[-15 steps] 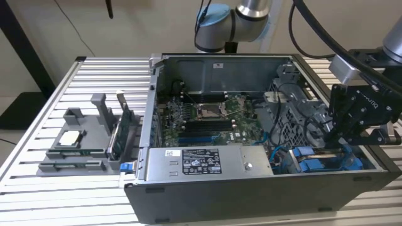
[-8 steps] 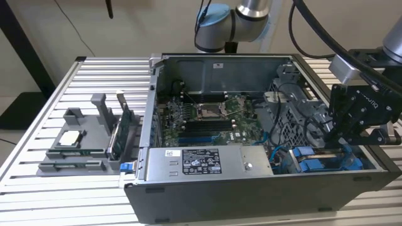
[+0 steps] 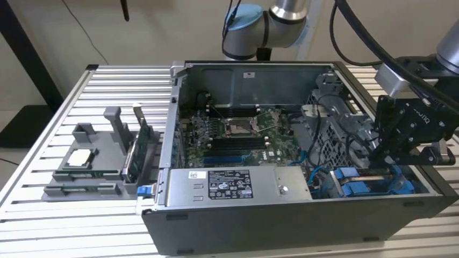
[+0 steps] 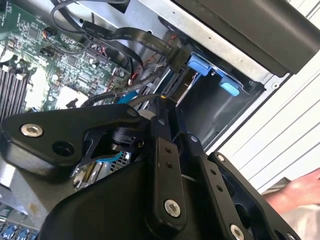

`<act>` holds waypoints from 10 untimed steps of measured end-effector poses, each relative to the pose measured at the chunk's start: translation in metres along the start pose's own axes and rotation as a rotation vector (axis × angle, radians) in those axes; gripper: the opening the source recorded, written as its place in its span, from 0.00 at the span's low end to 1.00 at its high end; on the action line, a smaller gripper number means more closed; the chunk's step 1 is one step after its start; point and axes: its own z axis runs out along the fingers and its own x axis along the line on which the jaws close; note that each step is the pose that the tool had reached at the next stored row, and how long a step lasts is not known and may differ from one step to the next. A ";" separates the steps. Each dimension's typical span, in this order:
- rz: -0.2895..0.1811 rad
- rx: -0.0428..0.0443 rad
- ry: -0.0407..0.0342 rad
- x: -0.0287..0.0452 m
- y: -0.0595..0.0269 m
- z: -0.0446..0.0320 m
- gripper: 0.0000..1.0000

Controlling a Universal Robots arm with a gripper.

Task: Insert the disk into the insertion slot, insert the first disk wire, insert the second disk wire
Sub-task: 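Insert the first disk wire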

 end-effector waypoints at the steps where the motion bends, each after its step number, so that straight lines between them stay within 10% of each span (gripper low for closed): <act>1: 0.000 -0.0001 -0.0031 0.0000 -0.0008 0.0004 0.19; 10: -0.003 0.0004 -0.0107 -0.0003 -0.0074 0.0061 0.19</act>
